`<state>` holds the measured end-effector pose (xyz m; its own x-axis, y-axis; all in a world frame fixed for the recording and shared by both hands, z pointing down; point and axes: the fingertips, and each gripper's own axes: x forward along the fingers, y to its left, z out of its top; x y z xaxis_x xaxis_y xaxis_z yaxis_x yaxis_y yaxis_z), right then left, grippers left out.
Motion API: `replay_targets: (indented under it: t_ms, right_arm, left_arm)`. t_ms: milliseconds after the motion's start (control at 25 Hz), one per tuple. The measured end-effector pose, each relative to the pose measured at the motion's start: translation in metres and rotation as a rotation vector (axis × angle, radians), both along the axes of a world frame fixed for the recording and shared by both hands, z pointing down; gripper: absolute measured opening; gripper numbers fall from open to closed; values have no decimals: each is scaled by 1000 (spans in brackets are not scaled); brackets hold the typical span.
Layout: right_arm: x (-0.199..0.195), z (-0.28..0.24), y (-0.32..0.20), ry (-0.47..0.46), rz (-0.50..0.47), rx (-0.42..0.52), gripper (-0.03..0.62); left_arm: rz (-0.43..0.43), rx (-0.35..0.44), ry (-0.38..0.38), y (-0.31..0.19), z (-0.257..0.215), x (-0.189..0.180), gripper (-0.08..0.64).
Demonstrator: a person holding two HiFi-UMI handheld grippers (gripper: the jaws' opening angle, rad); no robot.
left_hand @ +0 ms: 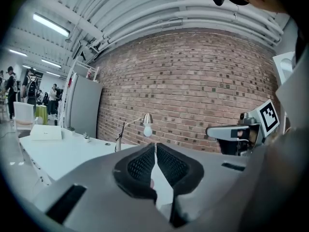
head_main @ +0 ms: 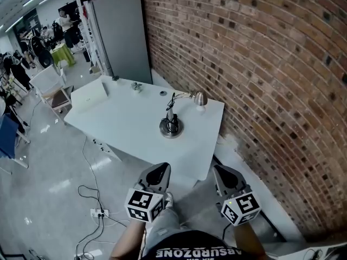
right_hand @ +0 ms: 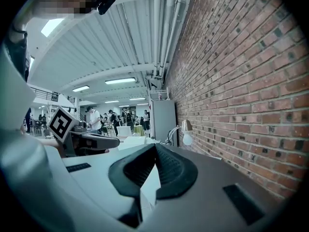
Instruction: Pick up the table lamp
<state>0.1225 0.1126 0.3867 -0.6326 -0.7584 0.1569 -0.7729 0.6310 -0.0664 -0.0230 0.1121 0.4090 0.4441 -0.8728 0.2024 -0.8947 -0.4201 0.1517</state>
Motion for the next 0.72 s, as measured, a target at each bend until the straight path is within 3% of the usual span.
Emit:
replay_targets:
  t_ms: [280,480,720]
  right_arm:
    - [-19,-1,-37,-3,-15,-17,6]
    - [-30,2,-56,3,-23,-39,112]
    - [-39,5,-74,11,-15,-57,178]
  left_arm:
    - [20,-40,7,-37,8,-15,20]
    - [63,-41,34,-56,9,-19,169]
    - [85,-79,-2,-73,22,-27,222]
